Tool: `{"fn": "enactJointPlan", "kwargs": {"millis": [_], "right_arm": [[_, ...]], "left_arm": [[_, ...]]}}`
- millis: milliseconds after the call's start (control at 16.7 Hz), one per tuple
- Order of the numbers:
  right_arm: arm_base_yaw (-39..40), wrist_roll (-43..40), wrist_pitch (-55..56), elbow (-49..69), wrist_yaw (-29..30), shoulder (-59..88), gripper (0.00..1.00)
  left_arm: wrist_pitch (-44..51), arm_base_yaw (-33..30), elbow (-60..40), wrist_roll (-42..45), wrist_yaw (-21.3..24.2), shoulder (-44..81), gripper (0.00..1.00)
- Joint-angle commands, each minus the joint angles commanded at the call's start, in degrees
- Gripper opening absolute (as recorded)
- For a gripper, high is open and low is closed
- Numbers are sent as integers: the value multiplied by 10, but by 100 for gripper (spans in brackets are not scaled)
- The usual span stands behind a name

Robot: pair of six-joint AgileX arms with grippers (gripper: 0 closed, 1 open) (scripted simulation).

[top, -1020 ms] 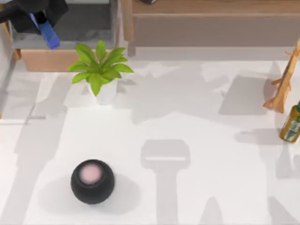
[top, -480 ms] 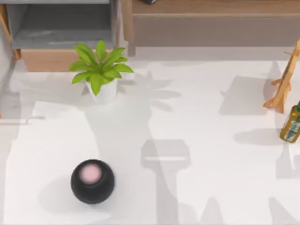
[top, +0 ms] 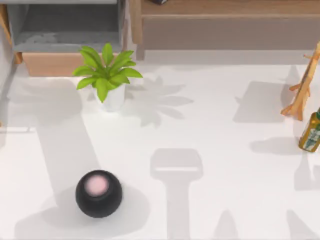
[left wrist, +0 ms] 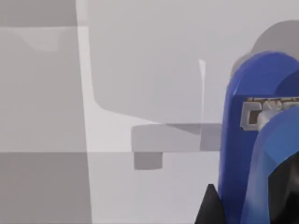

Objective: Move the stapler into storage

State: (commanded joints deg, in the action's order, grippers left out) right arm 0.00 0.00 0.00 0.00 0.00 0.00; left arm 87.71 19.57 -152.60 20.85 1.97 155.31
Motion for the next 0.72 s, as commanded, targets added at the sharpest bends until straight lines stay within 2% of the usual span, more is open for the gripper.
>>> {"fn": "enactJointPlan", "kwargs": {"millis": [720], "right_arm": [[0,0,0,0,0,0,100]], "left_arm": [[-22,-1,32,5,1,-7,0]]}}
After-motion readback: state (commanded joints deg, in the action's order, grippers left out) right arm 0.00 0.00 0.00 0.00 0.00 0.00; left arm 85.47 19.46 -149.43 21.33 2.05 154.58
